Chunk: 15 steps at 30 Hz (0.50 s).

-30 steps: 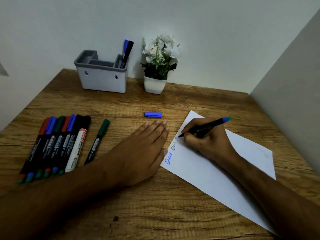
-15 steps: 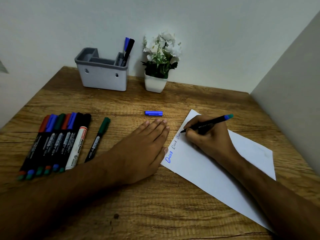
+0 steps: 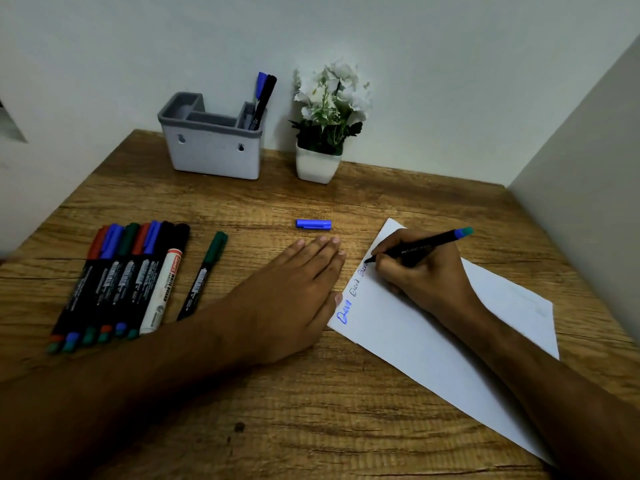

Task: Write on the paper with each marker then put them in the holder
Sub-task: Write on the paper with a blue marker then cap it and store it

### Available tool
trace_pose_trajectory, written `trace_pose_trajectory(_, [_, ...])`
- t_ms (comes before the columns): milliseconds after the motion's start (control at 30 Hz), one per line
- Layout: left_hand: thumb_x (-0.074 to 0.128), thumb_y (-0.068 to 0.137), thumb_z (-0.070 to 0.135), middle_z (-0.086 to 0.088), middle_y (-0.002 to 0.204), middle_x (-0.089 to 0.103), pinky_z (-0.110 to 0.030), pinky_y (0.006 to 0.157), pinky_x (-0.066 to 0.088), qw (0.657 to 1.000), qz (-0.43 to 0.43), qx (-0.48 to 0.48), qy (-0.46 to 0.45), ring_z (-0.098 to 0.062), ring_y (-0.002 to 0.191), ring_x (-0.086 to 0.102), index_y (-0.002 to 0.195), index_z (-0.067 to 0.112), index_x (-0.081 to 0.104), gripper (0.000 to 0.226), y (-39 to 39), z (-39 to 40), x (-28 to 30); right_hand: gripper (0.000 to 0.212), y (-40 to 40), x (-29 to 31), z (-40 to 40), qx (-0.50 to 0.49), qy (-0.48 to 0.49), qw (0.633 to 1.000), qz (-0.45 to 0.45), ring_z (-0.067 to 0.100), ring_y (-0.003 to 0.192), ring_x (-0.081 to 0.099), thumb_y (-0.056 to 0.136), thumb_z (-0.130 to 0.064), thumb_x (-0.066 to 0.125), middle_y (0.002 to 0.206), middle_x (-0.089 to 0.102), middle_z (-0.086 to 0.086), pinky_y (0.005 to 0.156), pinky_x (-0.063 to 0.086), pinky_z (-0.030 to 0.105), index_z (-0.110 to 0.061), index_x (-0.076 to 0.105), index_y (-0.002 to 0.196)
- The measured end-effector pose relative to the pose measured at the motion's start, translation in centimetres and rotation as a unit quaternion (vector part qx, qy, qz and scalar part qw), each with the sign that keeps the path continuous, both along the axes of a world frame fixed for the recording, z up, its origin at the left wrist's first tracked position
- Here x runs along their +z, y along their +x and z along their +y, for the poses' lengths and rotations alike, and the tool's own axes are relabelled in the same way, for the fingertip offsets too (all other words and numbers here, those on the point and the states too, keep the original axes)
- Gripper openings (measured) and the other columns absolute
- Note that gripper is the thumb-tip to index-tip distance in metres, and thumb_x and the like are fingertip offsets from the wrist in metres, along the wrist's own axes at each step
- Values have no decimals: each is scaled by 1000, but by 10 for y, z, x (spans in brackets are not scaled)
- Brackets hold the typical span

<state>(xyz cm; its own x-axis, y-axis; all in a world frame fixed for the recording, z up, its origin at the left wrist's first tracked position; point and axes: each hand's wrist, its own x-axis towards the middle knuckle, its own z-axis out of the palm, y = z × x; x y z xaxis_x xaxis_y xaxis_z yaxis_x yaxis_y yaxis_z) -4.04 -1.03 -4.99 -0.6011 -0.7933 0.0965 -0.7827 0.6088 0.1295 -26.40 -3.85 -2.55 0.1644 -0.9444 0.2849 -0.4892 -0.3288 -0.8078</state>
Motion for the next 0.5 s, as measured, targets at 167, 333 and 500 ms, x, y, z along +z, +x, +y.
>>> trace_pose_trajectory(167, [13,104,46,-1,166,-10,-32,123,-8,1000,9,0,5,-11,151,-15,158,17,0,62,0,0,0,17,-1,3,0,-22,10,998,-61,18,40,57,85,13,62,52,62,9,46,46,25,0,72,78])
trace_pose_trajectory(333, [17,104,47,0,166,-5,-30,123,-6,1000,19,-3,6,-8,151,-13,158,18,5,62,1,-1,3,16,3,9,-5,-4,36,996,-85,25,42,56,88,13,61,56,63,19,48,47,31,5,71,77])
trace_pose_trajectory(500, [20,105,48,3,166,-1,-18,114,-13,1000,17,-10,18,-5,150,-8,158,22,6,61,2,-3,16,18,2,18,-12,22,67,995,-69,22,55,61,88,9,64,66,71,9,57,52,40,-4,75,81])
